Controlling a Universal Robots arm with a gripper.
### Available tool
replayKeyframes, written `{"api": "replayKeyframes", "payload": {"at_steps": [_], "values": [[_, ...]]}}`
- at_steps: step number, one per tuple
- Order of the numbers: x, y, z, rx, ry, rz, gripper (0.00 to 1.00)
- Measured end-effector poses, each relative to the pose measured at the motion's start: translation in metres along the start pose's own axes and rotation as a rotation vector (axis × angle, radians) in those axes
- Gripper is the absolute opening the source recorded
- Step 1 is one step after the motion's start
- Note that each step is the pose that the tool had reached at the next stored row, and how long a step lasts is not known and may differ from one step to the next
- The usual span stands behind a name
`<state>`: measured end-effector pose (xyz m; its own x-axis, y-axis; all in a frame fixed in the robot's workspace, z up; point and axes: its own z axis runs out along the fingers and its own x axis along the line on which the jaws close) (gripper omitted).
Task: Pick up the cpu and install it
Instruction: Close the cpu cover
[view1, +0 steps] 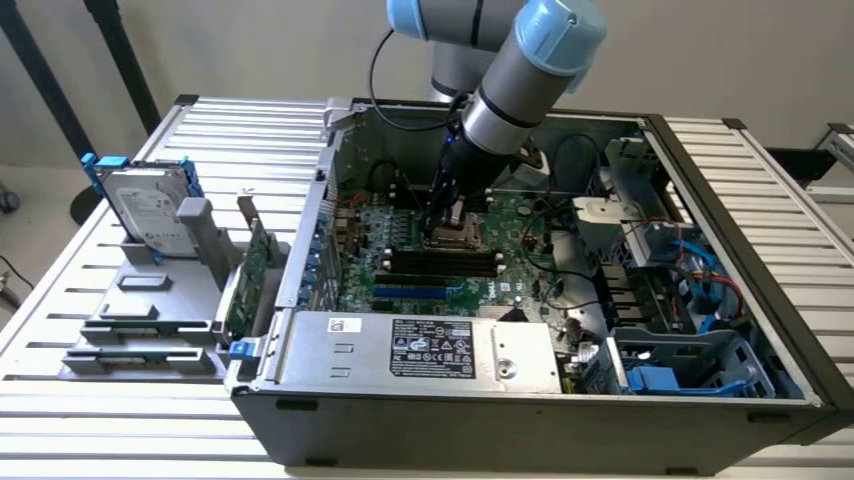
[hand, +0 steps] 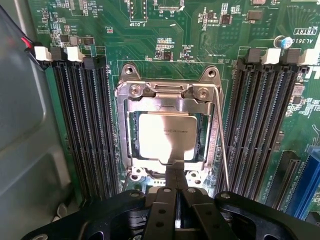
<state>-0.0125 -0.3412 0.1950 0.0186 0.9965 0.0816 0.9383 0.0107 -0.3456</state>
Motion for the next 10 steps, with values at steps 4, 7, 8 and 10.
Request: {"api": "replayKeyframes", "payload": {"at_steps": [4, 7, 8, 10], "values": [[0.0001, 0.0000, -0.0001, 0.0015, 0.0016, -0.001, 0.11], [0.0001, -0.0015, -0.0027, 0.0081, 0.0027, 0.000, 0.11], [0.0001, -0.0022, -0.0036, 0.0107, 0.0031, 0.000, 0.11], [0.0000, -0.0042, -0.0047, 0.0148, 0.0043, 0.000, 0.11]]}}
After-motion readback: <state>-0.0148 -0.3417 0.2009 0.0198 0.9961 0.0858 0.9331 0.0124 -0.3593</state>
